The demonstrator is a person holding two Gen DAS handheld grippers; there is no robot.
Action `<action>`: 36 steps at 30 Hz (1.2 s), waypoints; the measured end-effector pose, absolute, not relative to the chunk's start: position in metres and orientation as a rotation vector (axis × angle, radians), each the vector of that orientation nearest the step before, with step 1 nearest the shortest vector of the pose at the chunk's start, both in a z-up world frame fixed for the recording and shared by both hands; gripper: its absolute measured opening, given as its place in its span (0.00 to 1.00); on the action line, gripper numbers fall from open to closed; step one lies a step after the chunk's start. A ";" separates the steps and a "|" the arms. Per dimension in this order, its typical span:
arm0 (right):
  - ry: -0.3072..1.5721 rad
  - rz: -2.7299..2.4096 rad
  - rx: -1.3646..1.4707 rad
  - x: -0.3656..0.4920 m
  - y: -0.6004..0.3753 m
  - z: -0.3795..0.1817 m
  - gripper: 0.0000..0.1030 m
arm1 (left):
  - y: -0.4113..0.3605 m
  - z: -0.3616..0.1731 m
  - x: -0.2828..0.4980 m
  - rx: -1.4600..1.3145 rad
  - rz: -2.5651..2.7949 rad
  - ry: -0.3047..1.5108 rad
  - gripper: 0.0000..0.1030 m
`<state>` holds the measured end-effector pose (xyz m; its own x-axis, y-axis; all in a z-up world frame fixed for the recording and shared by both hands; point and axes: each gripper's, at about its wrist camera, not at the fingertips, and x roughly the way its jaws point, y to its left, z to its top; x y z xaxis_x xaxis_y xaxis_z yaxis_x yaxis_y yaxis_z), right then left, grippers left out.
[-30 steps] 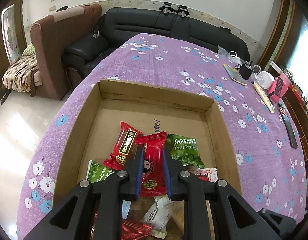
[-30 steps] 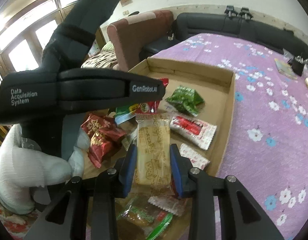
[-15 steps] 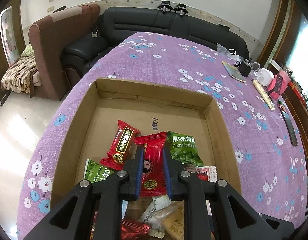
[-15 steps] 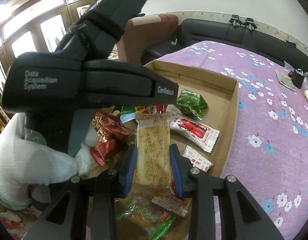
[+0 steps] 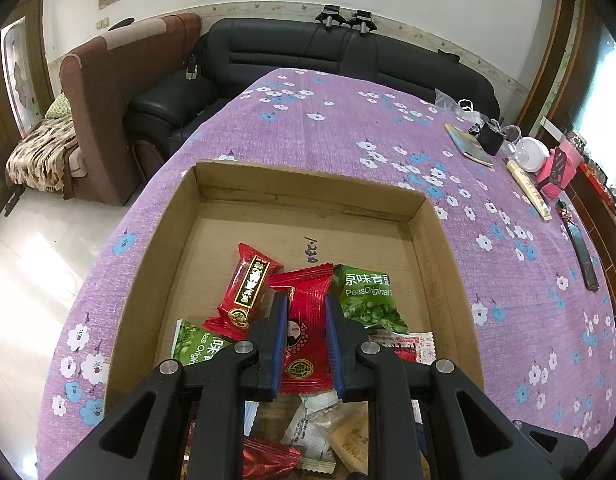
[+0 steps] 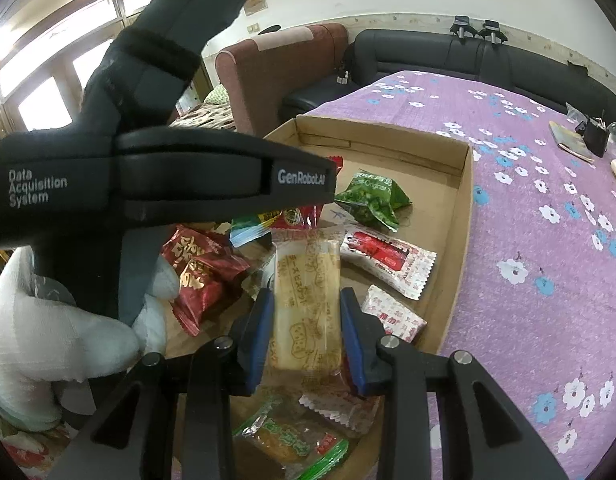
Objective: Organize snacks
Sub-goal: 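Open both tools to release the cake bar and red packet in the tray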
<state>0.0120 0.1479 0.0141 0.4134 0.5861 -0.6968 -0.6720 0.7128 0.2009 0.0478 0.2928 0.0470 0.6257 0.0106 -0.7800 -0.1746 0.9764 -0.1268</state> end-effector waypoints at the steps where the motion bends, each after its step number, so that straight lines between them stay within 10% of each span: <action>1: 0.825 0.797 -0.113 0.011 0.147 0.015 0.32 | 0.293 0.047 0.048 -0.197 0.107 0.890 0.19; 19: 0.811 0.808 -0.110 0.009 0.149 0.016 0.34 | 0.296 0.049 0.046 -0.203 0.122 0.883 0.19; 24: 0.797 0.809 -0.099 0.005 0.144 0.023 0.44 | 0.301 0.053 0.039 -0.230 0.133 0.867 0.48; 36: 0.732 0.789 -0.059 -0.020 0.109 0.052 0.47 | 0.274 0.095 -0.009 -0.173 0.134 0.755 0.71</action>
<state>-0.0202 0.1086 0.0522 0.4746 0.6256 -0.6192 -0.6648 0.7158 0.2137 -0.0089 0.2739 0.0954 0.7211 0.0586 -0.6903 -0.1824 0.9773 -0.1076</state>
